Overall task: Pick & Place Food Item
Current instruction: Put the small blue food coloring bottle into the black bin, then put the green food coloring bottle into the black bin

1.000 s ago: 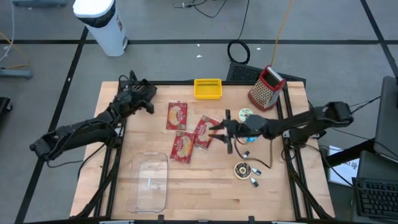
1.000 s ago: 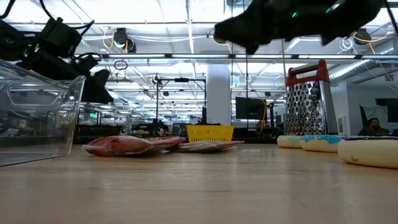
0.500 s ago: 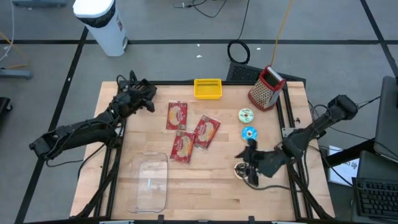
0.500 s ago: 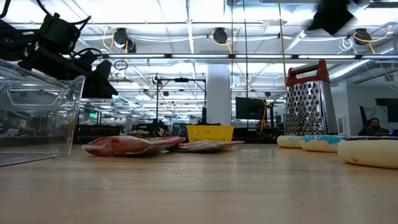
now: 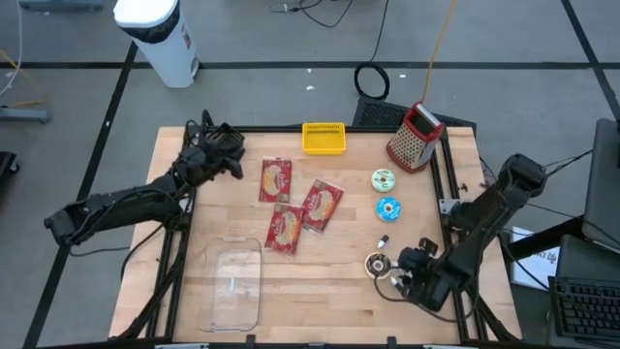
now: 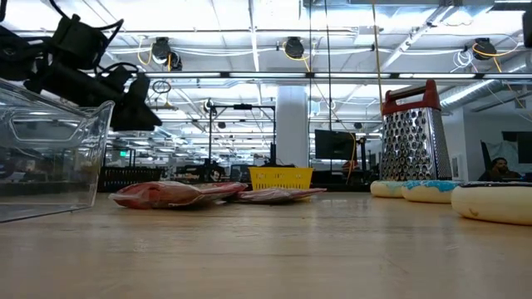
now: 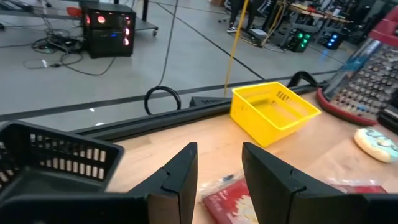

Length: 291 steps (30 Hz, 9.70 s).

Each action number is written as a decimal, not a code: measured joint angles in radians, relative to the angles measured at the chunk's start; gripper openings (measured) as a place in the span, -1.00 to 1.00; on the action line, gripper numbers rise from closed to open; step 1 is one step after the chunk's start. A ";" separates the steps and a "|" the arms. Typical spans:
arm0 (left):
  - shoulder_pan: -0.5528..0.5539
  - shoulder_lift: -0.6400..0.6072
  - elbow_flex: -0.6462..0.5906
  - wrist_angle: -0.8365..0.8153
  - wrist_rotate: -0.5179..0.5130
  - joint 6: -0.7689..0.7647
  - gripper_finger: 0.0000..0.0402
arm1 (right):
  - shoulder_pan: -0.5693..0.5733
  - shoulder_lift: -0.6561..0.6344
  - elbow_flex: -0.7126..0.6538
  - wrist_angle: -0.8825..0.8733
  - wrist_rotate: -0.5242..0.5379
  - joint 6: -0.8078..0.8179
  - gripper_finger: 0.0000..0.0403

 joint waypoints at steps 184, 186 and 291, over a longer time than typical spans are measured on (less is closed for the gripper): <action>0.101 0.113 0.312 -0.502 -0.155 0.003 -0.66 | -0.745 0.054 -0.340 1.723 -0.078 -1.361 -0.32; 0.142 0.125 0.259 -0.465 -0.127 -0.014 -0.68 | -0.750 0.054 -0.340 1.712 -0.078 -1.359 -0.32; -0.177 0.175 0.260 -0.045 0.276 0.029 0.27 | -0.006 -0.022 -0.191 0.519 0.555 0.016 -0.88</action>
